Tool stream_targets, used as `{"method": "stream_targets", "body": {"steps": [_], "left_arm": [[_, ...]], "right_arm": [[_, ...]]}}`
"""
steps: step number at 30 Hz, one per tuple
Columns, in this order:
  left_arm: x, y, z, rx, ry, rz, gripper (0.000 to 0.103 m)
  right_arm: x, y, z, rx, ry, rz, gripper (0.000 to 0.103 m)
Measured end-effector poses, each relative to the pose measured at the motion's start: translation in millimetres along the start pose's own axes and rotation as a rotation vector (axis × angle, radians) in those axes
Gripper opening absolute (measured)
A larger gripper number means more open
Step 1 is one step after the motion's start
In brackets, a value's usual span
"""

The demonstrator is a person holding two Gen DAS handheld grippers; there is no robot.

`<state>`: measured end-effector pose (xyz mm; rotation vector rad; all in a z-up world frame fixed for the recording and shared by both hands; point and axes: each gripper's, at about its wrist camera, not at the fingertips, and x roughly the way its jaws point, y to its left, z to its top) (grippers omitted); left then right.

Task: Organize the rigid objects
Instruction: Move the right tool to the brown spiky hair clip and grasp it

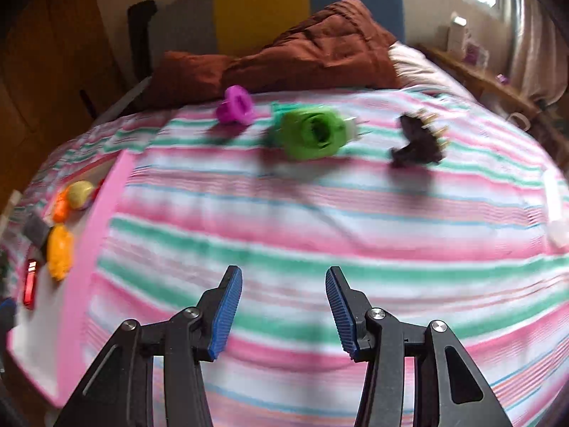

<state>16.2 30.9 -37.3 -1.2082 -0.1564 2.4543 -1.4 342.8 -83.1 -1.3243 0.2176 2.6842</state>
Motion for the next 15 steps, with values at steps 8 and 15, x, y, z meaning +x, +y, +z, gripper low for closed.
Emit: {"method": "stream_targets", "body": {"steps": [8, 15], "left_arm": [[-1.9, -13.0, 3.9, 0.027, 0.002, 0.003, 0.035], [-3.4, -18.1, 8.2, 0.043, 0.006, 0.016, 0.035]], "right_arm": [[17.2, -72.5, 69.3, 0.059, -0.057, -0.211, 0.054], [45.6, -93.8, 114.9, 0.036, -0.021, -0.257, 0.055]]}}
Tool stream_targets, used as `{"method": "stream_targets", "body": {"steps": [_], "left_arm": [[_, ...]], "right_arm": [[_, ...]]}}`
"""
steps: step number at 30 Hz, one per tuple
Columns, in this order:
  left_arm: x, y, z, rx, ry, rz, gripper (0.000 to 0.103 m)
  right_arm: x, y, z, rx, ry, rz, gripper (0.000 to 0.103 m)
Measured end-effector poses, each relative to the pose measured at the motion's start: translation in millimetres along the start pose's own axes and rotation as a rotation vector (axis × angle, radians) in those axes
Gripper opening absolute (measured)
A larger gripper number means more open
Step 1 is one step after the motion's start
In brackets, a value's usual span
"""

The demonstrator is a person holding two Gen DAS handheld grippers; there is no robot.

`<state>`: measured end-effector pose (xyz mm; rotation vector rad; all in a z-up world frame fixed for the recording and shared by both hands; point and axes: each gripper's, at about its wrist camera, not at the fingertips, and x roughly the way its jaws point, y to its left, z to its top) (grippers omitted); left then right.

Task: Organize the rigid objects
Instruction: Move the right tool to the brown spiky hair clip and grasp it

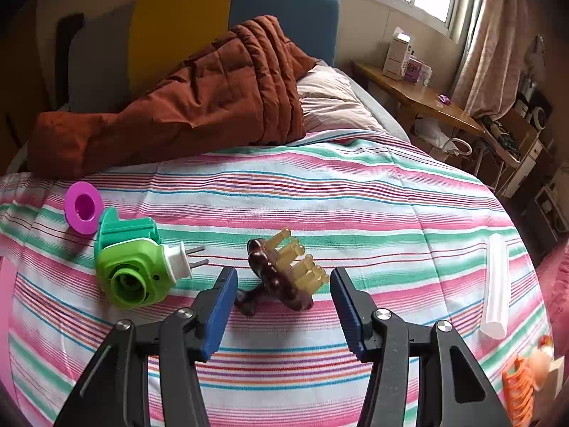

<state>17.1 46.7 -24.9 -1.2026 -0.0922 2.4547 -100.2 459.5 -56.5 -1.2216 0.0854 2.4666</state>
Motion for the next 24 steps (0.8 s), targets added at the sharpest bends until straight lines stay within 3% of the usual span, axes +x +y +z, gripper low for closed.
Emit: {"method": "stream_targets", "body": {"steps": [3, 5, 9, 12, 18, 21, 24], "left_arm": [[0.8, -1.7, 1.3, 0.003, 0.007, 0.005, 0.035], [1.3, -3.5, 1.5, 0.010, 0.011, 0.016, 0.035], [2.2, -9.6, 2.3, 0.026, 0.013, 0.016, 0.035], [3.1, -15.3, 2.5, 0.042, 0.012, 0.012, 0.035], [5.2, -26.1, 2.1, 0.070, 0.016, -0.009, 0.035], [6.1, -31.6, 1.1, 0.083, 0.018, -0.015, 0.035], [6.7, -35.9, 0.0, 0.094, 0.022, -0.021, 0.035]], "right_arm": [[16.6, 1.6, 2.9, -0.009, 0.047, 0.011, 0.056], [19.3, -0.9, 2.5, -0.004, 0.030, -0.011, 0.052], [16.8, -17.7, 1.2, 0.068, 0.018, 0.093, 0.047], [16.9, -51.2, -8.9, 0.287, 0.056, 0.223, 0.047], [36.4, -128.4, -64.9, 0.894, 0.162, 0.585, 0.047], [33.2, -146.8, -86.2, 0.988, 0.150, 0.601, 0.051], [16.7, -159.4, -95.0, 0.952, 0.100, 0.489, 0.052]]}}
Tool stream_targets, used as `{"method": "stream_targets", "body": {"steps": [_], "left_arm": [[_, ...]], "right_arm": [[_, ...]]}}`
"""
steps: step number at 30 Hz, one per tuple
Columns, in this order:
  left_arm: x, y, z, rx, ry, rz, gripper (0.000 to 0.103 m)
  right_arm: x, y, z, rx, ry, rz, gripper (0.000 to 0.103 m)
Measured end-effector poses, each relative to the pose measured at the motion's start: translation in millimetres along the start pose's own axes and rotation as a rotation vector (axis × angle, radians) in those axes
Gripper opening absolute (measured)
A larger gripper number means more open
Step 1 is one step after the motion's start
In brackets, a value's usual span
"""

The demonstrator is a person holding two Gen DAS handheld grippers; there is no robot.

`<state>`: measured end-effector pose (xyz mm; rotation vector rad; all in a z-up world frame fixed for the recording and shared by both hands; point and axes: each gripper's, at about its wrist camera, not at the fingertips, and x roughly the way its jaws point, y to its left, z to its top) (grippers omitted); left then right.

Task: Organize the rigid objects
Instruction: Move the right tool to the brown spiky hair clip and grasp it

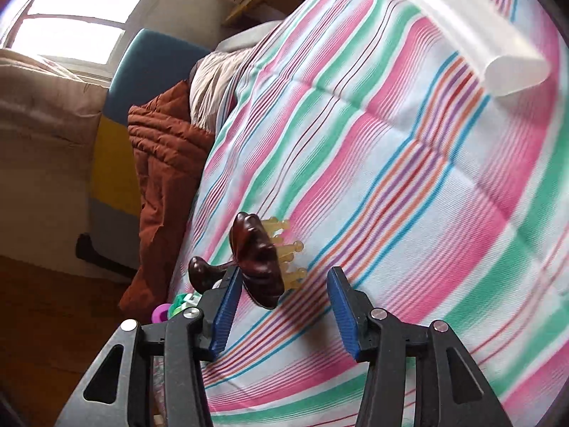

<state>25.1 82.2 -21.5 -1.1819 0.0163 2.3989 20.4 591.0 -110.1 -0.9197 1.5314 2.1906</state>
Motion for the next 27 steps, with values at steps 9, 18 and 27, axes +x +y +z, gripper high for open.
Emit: {"method": "stream_targets", "body": {"steps": [9, 18, 27], "left_arm": [[4.5, -6.5, -1.2, 0.005, 0.014, -0.005, 0.035], [1.4, -26.5, 8.0, 0.056, -0.001, -0.009, 0.035], [23.7, -64.2, 44.1, 0.114, 0.003, -0.064, 0.035]], "right_arm": [[-42.1, 30.2, -25.1, -0.444, -0.203, -0.245, 0.052], [5.4, 76.2, -16.0, -0.751, -0.252, -0.372, 0.043], [0.8, 65.8, -20.9, -0.741, -0.252, -0.311, 0.023]]}}
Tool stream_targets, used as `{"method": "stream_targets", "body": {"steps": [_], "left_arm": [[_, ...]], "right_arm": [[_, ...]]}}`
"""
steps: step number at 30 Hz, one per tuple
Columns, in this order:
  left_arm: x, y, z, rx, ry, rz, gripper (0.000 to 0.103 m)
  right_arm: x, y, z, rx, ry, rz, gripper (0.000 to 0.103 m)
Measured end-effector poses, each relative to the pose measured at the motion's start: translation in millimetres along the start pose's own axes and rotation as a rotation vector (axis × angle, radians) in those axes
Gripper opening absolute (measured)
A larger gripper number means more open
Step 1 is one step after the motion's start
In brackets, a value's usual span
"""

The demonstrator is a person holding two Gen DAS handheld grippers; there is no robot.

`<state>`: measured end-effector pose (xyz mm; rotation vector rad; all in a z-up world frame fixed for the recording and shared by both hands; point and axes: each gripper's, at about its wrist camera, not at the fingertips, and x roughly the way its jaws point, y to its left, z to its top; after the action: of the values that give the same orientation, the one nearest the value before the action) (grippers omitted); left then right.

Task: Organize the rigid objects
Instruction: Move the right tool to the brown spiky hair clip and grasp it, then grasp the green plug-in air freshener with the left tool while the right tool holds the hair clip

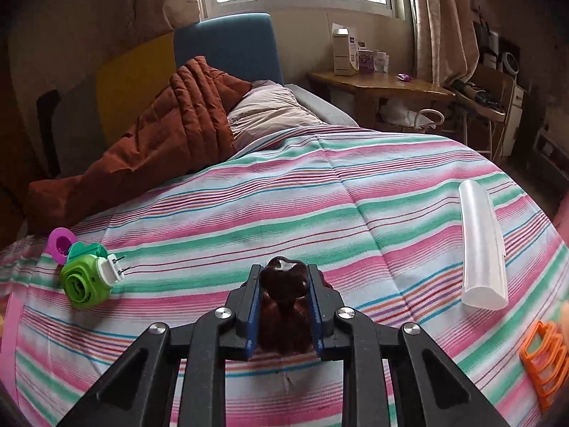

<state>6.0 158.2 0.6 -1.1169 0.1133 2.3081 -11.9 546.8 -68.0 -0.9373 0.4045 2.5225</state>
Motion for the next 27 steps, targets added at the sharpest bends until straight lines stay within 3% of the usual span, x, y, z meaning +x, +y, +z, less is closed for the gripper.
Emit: {"method": "stream_targets", "body": {"steps": [3, 7, 13, 18, 23, 27], "left_arm": [[20.0, -16.0, 21.2, 0.034, -0.014, -0.015, 0.036], [66.2, -36.2, 61.8, 0.073, -0.012, -0.031, 0.036], [142.6, -73.1, 107.7, 0.231, 0.019, 0.047, 0.036], [195.4, -78.7, 133.2, 0.275, 0.077, 0.084, 0.037], [208.4, -83.9, 133.7, 0.292, 0.131, 0.017, 0.041], [181.8, -101.8, 107.6, 0.343, 0.114, -0.133, 0.041]], "right_arm": [[-14.2, -5.5, -14.8, 0.026, -0.008, 0.034, 0.023], [-27.4, 7.5, -34.2, -0.056, -0.057, -0.006, 0.023], [-28.5, 15.9, -39.1, -0.099, -0.064, -0.014, 0.022], [-28.7, 8.4, -40.1, -0.062, -0.069, 0.007, 0.022], [-28.7, 8.8, -40.0, -0.061, -0.070, 0.006, 0.022], [-28.6, 6.6, -40.7, -0.041, -0.071, 0.015, 0.022]]}}
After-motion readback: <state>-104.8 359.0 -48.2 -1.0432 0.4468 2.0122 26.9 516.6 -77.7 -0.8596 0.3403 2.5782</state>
